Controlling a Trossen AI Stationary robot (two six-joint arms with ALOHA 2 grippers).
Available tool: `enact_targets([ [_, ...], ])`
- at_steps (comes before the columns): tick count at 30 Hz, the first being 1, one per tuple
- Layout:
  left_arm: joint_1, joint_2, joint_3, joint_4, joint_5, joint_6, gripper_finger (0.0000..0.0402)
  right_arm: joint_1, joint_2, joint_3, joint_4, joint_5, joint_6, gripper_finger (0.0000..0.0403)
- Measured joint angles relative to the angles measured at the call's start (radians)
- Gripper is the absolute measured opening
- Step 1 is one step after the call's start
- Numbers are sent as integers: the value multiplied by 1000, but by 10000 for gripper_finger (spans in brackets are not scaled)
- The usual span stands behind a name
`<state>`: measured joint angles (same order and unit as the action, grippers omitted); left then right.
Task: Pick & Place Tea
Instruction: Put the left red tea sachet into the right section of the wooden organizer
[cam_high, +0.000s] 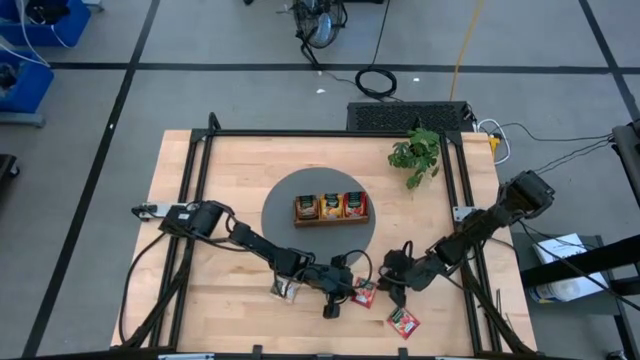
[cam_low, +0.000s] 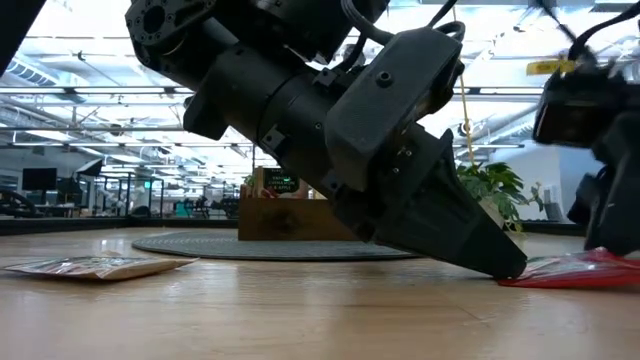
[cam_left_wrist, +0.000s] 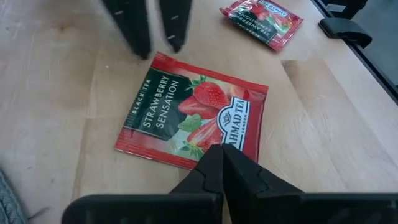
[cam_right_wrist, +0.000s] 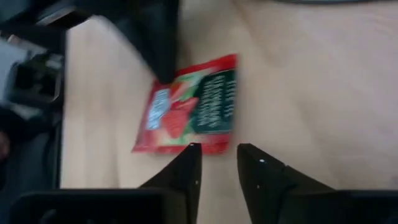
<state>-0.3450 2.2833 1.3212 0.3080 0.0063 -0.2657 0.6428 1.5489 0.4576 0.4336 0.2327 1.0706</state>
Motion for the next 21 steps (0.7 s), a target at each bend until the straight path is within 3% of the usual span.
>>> enact_targets([
  [8, 0, 2, -1, 0, 0, -2, 9, -67, -2, 0, -15, -81, 91, 127],
  [21, 4, 2, -2, -1, 6, -1, 4, -70, 64, 3, 98, -147, 58, 105],
])
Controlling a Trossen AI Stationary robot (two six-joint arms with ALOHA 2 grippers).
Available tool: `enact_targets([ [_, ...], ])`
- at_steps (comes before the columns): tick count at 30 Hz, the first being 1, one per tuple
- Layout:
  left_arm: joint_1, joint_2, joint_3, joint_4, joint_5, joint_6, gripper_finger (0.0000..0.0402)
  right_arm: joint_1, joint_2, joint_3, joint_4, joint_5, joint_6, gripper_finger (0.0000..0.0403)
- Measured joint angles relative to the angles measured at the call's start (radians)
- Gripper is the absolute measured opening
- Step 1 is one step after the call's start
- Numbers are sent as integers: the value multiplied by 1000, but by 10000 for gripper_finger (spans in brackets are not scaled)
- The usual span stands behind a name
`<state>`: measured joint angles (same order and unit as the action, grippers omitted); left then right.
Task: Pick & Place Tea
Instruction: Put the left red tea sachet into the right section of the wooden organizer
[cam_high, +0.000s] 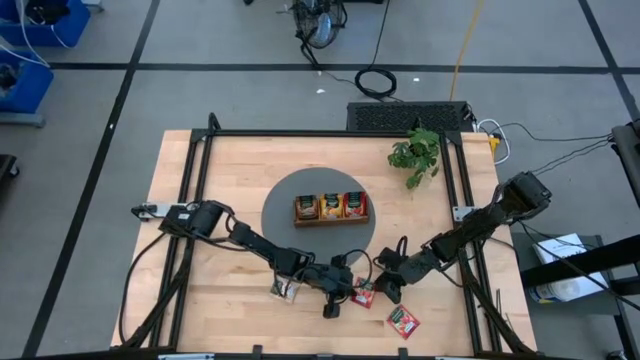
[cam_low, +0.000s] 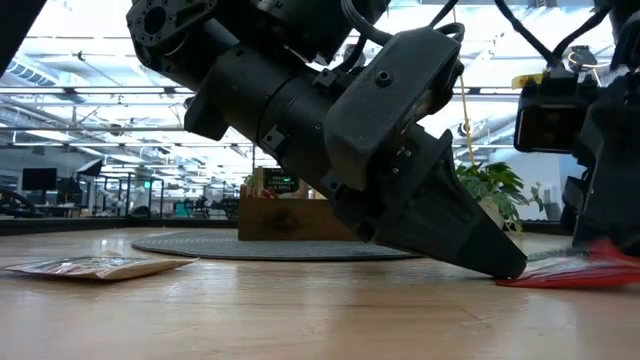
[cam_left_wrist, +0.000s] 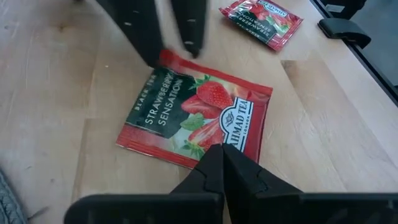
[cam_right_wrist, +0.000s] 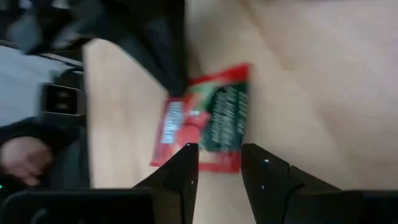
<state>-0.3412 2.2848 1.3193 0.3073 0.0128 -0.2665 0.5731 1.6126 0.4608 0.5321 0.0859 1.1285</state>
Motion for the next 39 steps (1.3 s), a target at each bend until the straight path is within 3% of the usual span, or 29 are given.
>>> enact_targets([
  [4, 0, 0, 0, 1, -1, -2, 9, 3, 68, 1, 112, -9, -5, 100],
  [10, 0, 0, -1, 0, 0, -2, 8, 2, 91, 0, 105, -39, -8, 81],
  [16, 0, 0, -1, -2, 0, -3, 4, -7, 71, -1, 8, -40, -22, 67],
  [24, 1, 0, -1, -3, 2, -1, 4, -36, -64, -2, -244, -39, -43, 75],
  [33, 1, 0, -1, -3, 3, -2, 6, -31, -68, -2, -214, -23, -39, 91],
  [39, 1, 0, -2, 2, 3, -1, 4, -25, 3, -2, -120, -5, -21, 102],
])
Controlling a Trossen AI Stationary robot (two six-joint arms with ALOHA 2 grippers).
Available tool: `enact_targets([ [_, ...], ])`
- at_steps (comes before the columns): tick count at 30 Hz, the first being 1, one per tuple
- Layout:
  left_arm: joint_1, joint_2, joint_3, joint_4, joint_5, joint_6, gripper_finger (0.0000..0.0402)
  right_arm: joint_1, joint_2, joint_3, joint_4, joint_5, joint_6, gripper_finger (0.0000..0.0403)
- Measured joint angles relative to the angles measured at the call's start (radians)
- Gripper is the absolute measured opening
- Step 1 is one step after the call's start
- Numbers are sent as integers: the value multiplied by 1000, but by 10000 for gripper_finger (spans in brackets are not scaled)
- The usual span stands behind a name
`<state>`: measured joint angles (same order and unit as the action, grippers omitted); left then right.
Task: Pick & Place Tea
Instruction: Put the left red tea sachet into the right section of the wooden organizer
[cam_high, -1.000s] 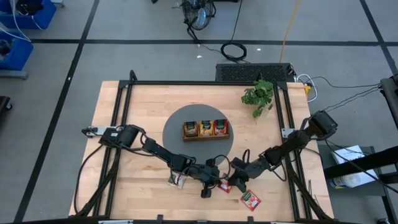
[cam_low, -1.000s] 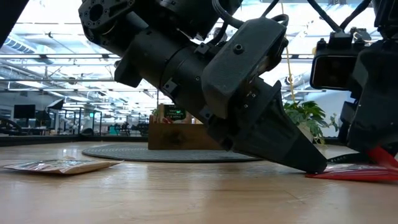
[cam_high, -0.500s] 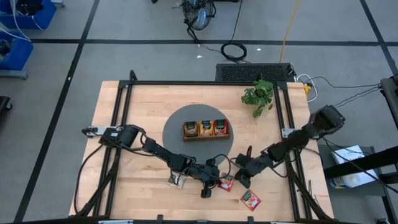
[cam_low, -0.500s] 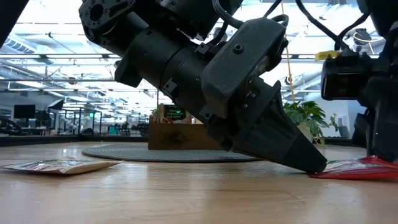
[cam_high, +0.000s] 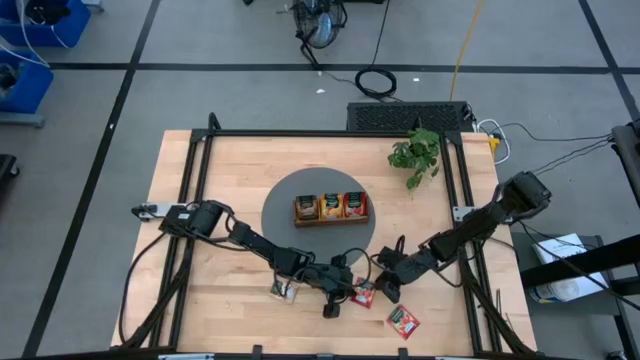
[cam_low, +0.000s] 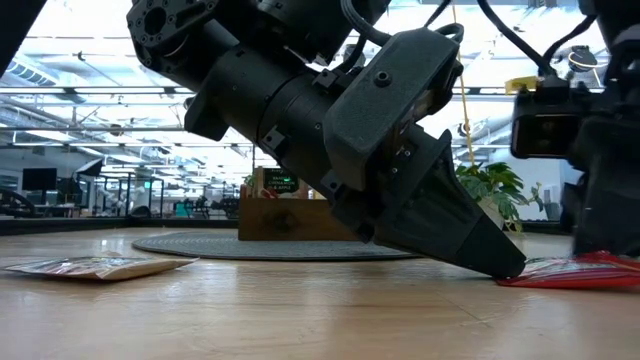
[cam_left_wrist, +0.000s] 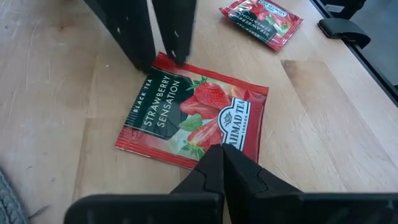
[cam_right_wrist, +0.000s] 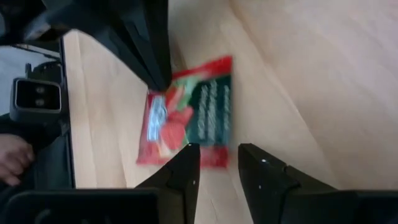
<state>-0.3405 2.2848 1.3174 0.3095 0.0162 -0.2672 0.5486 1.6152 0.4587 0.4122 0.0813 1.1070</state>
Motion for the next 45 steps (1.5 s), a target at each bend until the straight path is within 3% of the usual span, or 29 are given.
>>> enact_targets([
  [10, 0, 0, 0, 3, 0, 2, 4, 4, 62, 0, 24, -33, 13, 98],
  [14, 0, 0, 0, 8, 0, 4, 15, 8, 62, 0, 1, -81, -4, 68],
  [18, -1, 1, 0, 21, 0, 30, 24, 9, 63, 0, -5, -91, -47, 13],
  [26, -1, -3, -1, 29, 11, 61, 25, 1, 37, 0, -5, -89, -108, 2],
  [33, -18, -108, -5, -166, 44, 98, 26, -21, -78, -2, -68, -44, -226, 0],
  [36, -43, -152, -5, -256, -7, 84, 26, -36, -153, -5, -167, -42, -272, 0],
  [41, -85, -165, -2, -205, -210, 134, 26, -53, -202, -3, -208, -33, -249, 0],
  [45, -89, -165, -3, -253, -161, 96, 26, -52, -194, -3, -191, -34, -216, 1],
])
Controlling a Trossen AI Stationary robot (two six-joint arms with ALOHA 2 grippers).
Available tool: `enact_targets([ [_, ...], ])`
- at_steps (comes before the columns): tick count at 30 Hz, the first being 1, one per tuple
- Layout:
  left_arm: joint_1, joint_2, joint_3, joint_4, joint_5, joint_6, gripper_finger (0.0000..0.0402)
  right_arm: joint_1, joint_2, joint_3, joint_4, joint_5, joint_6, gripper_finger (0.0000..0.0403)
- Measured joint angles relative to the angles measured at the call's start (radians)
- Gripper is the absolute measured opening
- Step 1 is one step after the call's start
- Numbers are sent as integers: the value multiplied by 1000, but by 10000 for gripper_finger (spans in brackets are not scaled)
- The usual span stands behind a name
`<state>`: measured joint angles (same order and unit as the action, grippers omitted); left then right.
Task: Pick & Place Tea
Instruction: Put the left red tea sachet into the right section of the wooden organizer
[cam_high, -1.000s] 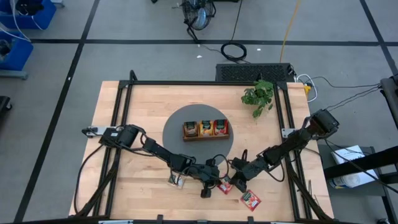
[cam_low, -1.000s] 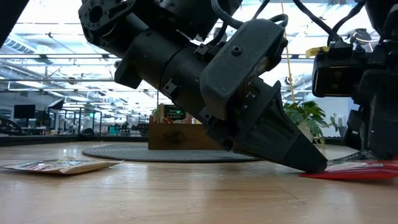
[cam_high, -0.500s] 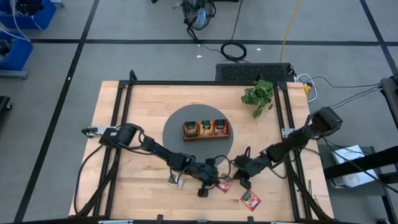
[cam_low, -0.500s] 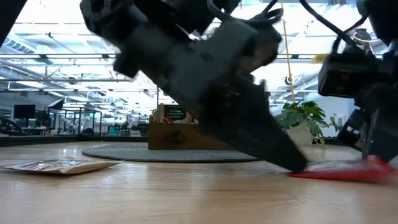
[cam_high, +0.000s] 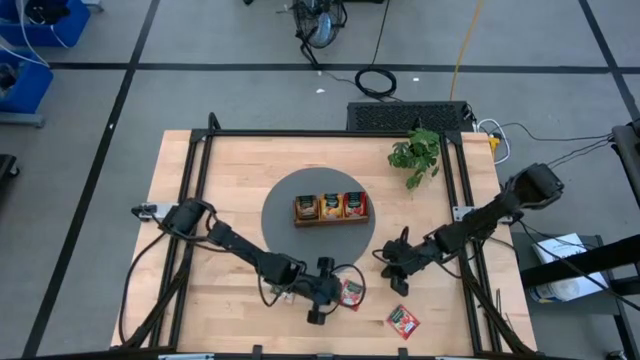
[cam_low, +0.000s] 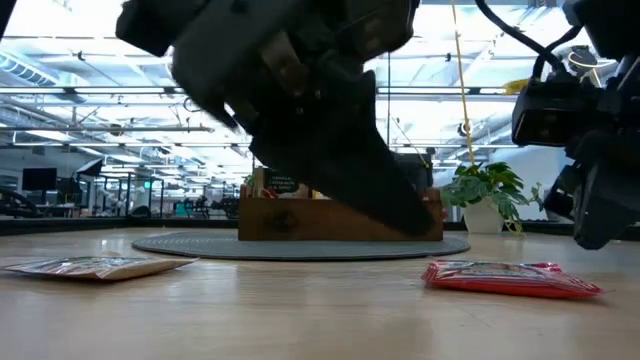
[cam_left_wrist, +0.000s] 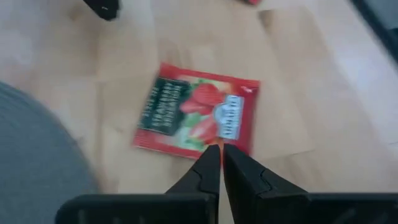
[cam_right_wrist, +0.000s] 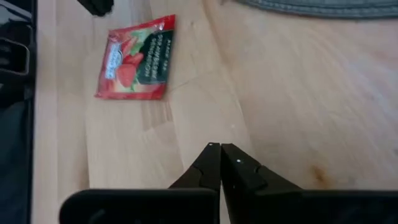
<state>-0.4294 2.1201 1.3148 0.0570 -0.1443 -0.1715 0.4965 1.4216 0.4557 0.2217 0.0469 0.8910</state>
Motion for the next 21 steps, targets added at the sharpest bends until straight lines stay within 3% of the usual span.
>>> enact_targets([
  [3, -8, 1, 0, 19, 71, -25, 26, 9, 19, 0, 38, 0, 19, 11],
  [8, -10, 30, 2, 36, 63, -35, 26, 15, 101, 2, 195, -31, 43, 53],
  [15, 22, 86, 2, 139, 110, -47, 26, 9, 190, 7, 280, -37, 94, 113],
  [21, 53, 101, 4, 153, 120, -67, 26, 9, 211, 5, 340, -44, 104, 127],
])
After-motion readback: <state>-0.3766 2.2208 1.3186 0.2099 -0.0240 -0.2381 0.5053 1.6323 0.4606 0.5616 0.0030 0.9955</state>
